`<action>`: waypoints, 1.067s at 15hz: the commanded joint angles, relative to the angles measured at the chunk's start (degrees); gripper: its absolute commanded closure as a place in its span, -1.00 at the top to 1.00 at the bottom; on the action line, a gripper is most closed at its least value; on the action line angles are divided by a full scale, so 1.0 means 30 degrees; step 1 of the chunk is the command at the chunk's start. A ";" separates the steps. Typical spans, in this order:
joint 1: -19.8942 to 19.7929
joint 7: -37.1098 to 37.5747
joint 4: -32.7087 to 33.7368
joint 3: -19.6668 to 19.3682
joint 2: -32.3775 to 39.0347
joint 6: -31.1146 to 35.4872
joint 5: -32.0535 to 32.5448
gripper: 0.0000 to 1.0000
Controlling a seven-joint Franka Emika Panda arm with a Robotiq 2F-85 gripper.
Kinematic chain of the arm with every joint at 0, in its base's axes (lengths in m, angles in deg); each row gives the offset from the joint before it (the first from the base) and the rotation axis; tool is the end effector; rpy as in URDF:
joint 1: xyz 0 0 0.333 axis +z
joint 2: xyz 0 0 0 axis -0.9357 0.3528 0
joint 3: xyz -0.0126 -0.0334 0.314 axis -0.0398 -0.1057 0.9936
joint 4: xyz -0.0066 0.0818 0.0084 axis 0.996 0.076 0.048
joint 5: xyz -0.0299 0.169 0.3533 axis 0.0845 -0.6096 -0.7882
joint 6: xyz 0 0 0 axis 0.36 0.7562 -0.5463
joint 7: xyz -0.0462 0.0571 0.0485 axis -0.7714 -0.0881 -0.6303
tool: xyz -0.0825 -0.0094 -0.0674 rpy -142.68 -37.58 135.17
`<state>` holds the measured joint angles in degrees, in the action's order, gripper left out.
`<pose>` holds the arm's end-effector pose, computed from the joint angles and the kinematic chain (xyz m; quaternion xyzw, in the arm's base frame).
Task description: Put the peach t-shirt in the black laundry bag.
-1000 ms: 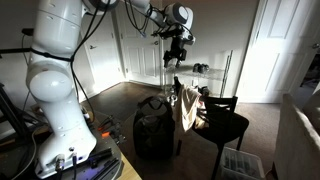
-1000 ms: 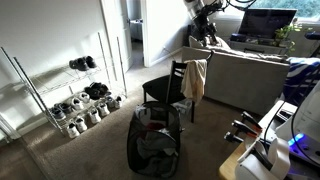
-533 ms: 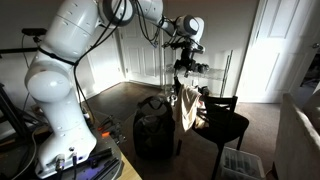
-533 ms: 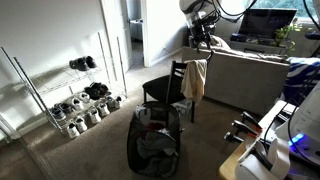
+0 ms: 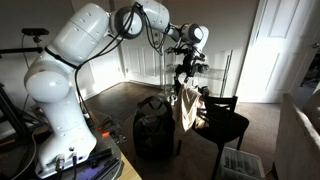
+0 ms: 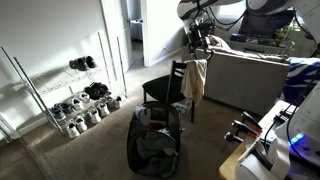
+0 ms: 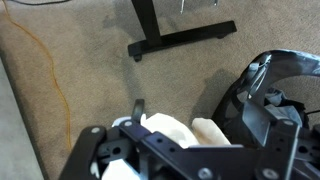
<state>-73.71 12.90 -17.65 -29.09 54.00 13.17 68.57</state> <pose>0.6842 -0.0894 0.3020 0.9463 -0.1187 -0.2985 0.0357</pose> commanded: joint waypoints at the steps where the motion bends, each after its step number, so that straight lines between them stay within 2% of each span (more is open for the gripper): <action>1: -0.0212 -0.0210 0.1547 0.0119 0.0684 -0.0566 -0.0351 1.00; 7: 0.0074 -0.0110 0.3368 -0.0232 0.2890 -0.1021 0.0492 1.00; 8: 0.0006 0.0000 0.2145 -0.0105 0.1922 -0.0176 0.0145 1.00; 11: 0.0027 0.0000 0.2762 -0.0182 0.2832 -0.0196 0.0216 1.00; 16: 0.0029 0.0000 0.3155 -0.0193 0.2906 -0.0417 0.0220 1.00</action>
<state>-73.62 12.90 -8.18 -29.66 62.72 11.92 69.23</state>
